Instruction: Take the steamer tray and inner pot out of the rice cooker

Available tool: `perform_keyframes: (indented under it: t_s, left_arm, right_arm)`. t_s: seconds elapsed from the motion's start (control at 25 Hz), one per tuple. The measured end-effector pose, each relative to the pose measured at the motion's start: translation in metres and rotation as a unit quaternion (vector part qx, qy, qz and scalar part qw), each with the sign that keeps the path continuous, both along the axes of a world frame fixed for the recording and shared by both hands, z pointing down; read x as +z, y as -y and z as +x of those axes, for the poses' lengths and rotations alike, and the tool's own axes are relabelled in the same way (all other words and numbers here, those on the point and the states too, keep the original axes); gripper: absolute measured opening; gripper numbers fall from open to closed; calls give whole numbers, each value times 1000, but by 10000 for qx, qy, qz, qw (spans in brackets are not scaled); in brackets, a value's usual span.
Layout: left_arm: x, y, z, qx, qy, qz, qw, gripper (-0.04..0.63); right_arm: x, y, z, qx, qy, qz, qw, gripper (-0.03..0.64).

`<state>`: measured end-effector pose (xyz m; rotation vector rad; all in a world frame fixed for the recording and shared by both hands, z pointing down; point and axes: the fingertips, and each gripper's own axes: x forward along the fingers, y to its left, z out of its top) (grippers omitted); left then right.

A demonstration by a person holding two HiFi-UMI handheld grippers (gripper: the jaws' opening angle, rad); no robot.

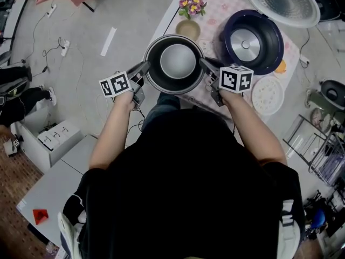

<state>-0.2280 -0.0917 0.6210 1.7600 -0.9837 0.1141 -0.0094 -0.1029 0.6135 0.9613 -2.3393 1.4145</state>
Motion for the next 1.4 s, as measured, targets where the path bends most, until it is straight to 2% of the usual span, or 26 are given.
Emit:
perform_keyframes:
  t_s: [0.6,1.12,1.4]
  left_arm:
    - [37,1,13,218,112,-296,9993,52]
    - [43,15,18,279,194,-330,9989,52]
    - [43,15,19,366,148,-317,9987,54]
  right_arm:
    - [48,-6,13,139,-211,-328,9991,44]
    - [54,1,17,331,-274,-232,9988,54]
    - [57,1,17,195,-556,-45,9983,71]
